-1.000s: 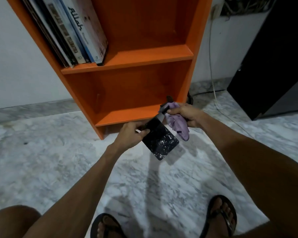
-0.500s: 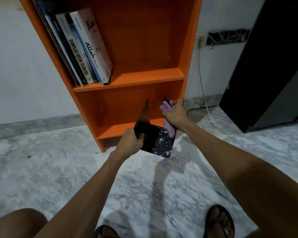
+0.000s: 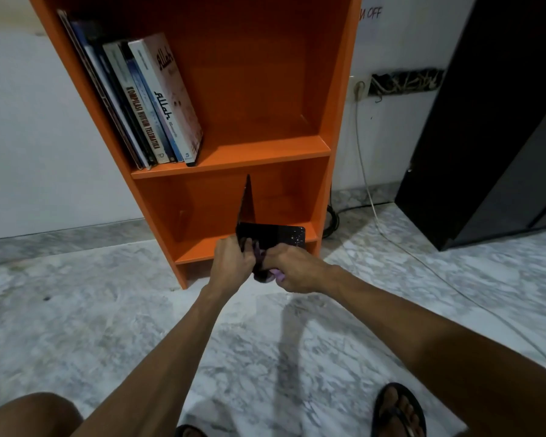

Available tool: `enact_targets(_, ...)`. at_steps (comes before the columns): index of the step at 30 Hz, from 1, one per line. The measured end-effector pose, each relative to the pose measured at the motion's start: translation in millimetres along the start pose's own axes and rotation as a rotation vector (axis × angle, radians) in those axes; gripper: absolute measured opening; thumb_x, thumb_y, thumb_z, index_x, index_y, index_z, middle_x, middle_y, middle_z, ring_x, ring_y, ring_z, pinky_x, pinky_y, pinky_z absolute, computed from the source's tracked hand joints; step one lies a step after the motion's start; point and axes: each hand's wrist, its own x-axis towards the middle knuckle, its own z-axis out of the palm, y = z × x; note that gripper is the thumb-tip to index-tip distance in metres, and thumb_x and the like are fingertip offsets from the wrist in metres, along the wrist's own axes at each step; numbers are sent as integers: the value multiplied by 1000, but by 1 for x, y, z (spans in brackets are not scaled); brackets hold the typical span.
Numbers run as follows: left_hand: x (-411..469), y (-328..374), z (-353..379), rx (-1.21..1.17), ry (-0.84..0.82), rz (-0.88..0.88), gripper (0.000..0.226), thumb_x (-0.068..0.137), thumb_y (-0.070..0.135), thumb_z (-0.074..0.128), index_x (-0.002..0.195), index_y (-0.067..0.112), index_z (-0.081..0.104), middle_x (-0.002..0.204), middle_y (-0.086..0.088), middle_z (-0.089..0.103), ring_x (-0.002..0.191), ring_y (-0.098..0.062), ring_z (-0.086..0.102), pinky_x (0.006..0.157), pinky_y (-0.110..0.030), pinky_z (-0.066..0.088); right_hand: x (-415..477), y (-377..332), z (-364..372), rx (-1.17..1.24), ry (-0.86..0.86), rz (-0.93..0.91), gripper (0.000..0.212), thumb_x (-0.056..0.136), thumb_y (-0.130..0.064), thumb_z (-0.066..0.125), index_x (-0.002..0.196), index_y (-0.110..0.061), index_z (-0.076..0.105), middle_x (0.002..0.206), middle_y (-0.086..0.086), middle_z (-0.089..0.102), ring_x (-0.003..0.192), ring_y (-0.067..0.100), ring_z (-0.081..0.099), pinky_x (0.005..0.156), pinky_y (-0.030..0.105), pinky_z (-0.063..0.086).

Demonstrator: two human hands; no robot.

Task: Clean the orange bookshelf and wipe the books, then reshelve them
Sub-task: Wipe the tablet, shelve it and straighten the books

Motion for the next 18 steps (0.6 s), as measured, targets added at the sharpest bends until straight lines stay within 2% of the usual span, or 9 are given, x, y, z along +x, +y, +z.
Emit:
enact_targets(2, 0, -2, -1, 9, 20, -24, 41, 96, 5, 52, 59, 14, 37, 46, 5, 37, 35, -9, 31, 32, -16, 24, -5, 5, -12, 21, -76, -45, 35, 75, 2, 48, 93, -12, 75, 107, 4, 71, 101, 23, 63, 81, 35, 54)
enact_targets(3, 1, -3, -2, 9, 18, -39, 36, 96, 6, 52, 63, 9, 39, 47, 5, 36, 35, -8, 30, 32, -16, 24, -7, 7, -19, 71, -65, -7, 38, 73, 3, 49, 94, -14, 77, 110, 2, 72, 101, 17, 66, 81, 29, 55)
enact_targets(4, 2, -2, -4, 10, 16, -41, 30, 96, 6, 52, 67, 6, 43, 49, 6, 38, 35, -7, 32, 31, -15, 24, -8, 9, -25, 175, -3, 68, 40, 72, 3, 50, 94, -15, 78, 111, 0, 73, 101, 12, 67, 79, 24, 55)
enact_targets(6, 3, -3, -8, 13, 2, -36, 21, 97, 6, 51, 76, 4, 51, 52, 6, 43, 37, -8, 37, 31, -14, 25, -6, 17, -39, 386, 270, 232, 40, 73, 4, 51, 96, -15, 78, 109, -1, 73, 99, 11, 67, 78, 22, 55)
enact_targets(8, 1, -1, -11, 10, -18, -23, 16, 97, 6, 51, 82, 5, 52, 56, 7, 47, 41, -7, 43, 33, -12, 29, 4, 33, -43, 336, 508, 305, 36, 78, 4, 54, 106, -10, 74, 107, 6, 69, 98, 20, 65, 77, 23, 48)
enact_targets(9, 0, 2, -11, 10, -18, -15, 15, 98, 7, 51, 83, 6, 53, 58, 7, 48, 43, -7, 46, 34, -12, 31, 10, 41, -42, 274, 522, 308, 38, 80, 3, 55, 114, -8, 70, 108, 10, 66, 99, 24, 62, 79, 25, 46)
enact_targets(13, -1, 16, -13, 5, 27, 76, 10, 97, 8, 53, 88, 9, 54, 62, 5, 51, 47, -6, 48, 39, -15, 39, 24, 50, -25, 158, 372, 256, 43, 88, -2, 53, 131, -7, 57, 124, 16, 55, 115, 34, 56, 91, 44, 49)
enact_targets(16, 7, 11, -20, 19, 72, 70, 7, 96, 6, 52, 97, 9, 58, 75, 1, 58, 52, -3, 49, 45, -11, 41, 14, 41, -7, 87, 211, 227, 53, 90, -1, 53, 142, -13, 50, 153, 11, 37, 140, 33, 37, 113, 48, 36)
enact_targets(18, 14, 1, -24, 18, 89, 3, 7, 96, 5, 52, 98, 6, 59, 81, -3, 63, 57, -5, 54, 49, -12, 41, -1, 28, 6, 92, 165, 30, 48, 89, 5, 51, 135, -9, 57, 153, 11, 40, 133, 29, 47, 104, 46, 48)
